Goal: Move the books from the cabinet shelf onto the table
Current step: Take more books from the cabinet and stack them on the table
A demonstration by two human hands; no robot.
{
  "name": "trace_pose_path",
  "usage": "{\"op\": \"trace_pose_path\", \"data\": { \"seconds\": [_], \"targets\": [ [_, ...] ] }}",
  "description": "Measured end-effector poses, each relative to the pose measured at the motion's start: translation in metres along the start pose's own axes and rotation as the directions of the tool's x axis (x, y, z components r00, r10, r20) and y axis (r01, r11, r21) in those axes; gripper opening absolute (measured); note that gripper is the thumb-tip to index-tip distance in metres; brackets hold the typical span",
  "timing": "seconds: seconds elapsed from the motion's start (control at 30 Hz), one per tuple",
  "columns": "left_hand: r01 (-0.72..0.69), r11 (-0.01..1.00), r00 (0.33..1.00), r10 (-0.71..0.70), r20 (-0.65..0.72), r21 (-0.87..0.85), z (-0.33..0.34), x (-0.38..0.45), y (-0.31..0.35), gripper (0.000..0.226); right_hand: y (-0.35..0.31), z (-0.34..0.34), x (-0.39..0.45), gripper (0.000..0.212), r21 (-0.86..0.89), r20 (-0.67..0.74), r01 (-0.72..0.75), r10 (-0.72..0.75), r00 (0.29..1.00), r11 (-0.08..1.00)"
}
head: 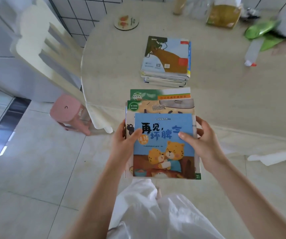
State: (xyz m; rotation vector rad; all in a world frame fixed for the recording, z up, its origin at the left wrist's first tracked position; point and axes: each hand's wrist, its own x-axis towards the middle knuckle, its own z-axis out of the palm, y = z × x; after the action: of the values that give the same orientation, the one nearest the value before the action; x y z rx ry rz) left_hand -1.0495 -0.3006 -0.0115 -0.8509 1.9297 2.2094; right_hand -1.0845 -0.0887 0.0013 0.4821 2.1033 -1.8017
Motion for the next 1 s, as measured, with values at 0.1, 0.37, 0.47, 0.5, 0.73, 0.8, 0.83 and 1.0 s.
{"op": "trace_pose_path", "data": {
  "seconds": [0.1,0.37,0.47,0.5,0.73,0.8,0.83,1.0],
  "targets": [
    [-0.035,0.999,0.999,0.035,0.008,0.006,0.001,0.035,0.014,0.033,-0.017,0.010,0.037,0.073,0.011,0.014,-0.018,0.018,1.000,1.000],
    [-0.067,0.998,0.995,0.068,0.067,-0.015,-0.013,0.130,0.056,0.040,-0.071,0.040,0.128,0.040,-0.081,0.120,-0.018,0.028,0.992,0.997],
    [-0.084,0.996,0.992,0.083,0.100,0.005,-0.019,0.158,0.070,0.036,-0.081,0.049,0.155,0.044,-0.088,0.146,-0.004,0.016,0.989,0.996],
    [-0.090,0.996,0.990,0.088,0.111,0.019,-0.020,0.166,0.073,0.035,-0.084,0.051,0.163,0.047,-0.089,0.151,0.001,0.013,0.988,0.996],
    [-0.131,0.984,0.985,0.115,0.128,0.123,-0.017,0.202,0.077,0.041,-0.086,0.050,0.193,0.055,-0.163,0.158,0.087,-0.061,0.985,0.983],
    [-0.170,0.972,0.980,0.149,0.130,0.165,-0.012,0.207,0.075,0.044,-0.080,0.044,0.199,0.058,-0.171,0.157,0.129,-0.102,0.982,0.977],
    [-0.190,0.964,0.978,0.168,0.127,0.185,-0.010,0.208,0.073,0.045,-0.076,0.042,0.201,0.059,-0.174,0.150,0.144,-0.118,0.982,0.974],
    [-0.246,0.929,0.969,0.225,0.104,0.278,0.008,0.212,0.055,0.045,-0.066,0.030,0.200,0.060,-0.109,0.106,0.198,-0.187,0.977,0.974]
  ]
}}
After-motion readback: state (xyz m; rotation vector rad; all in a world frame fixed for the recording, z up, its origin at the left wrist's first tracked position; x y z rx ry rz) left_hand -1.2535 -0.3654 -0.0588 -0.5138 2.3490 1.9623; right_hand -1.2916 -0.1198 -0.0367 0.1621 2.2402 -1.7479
